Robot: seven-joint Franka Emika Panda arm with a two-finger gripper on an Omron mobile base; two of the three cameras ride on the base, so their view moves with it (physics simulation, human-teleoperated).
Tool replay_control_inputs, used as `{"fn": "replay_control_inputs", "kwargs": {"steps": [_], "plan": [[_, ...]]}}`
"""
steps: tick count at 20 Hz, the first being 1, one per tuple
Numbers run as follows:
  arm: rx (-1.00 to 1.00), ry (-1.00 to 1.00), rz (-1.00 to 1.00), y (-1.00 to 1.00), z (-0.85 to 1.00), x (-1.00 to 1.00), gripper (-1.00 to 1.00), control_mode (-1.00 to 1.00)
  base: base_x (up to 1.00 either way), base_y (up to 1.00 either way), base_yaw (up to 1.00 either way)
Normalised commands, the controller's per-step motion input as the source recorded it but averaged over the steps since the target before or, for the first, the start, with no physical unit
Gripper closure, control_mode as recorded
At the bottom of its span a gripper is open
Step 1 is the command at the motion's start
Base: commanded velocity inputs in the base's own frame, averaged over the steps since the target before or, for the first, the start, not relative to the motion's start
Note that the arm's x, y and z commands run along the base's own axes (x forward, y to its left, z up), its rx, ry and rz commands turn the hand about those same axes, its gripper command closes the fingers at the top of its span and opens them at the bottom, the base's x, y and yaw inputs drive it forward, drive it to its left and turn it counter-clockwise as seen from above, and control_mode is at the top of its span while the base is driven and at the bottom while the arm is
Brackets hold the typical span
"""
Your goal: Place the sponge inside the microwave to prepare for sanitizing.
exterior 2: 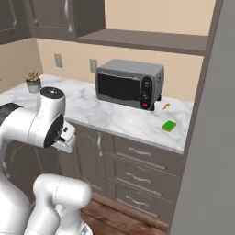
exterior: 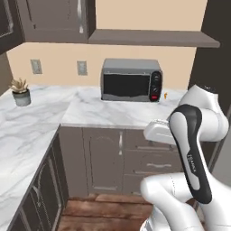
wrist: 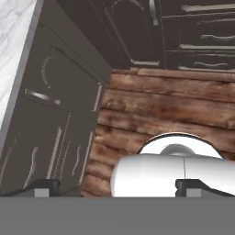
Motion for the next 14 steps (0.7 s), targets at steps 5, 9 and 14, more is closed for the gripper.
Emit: {"fn": "replay_control_inputs", "kwargs": {"steps": [5, 9, 14], "plan": [[0.00, 0.00, 0.00, 0.00, 0.00, 0.00, -1.00, 1.00, 0.60, -0.01, -0.28], [0.00, 0.00, 0.00, 0.00, 0.00, 0.00, -1.00, 1.00, 0.64, -0.04, -0.11], [0.00, 0.00, 0.00, 0.00, 0.00, 0.00, -1.00, 1.00, 0.66, 0.01, 0.00]]}}
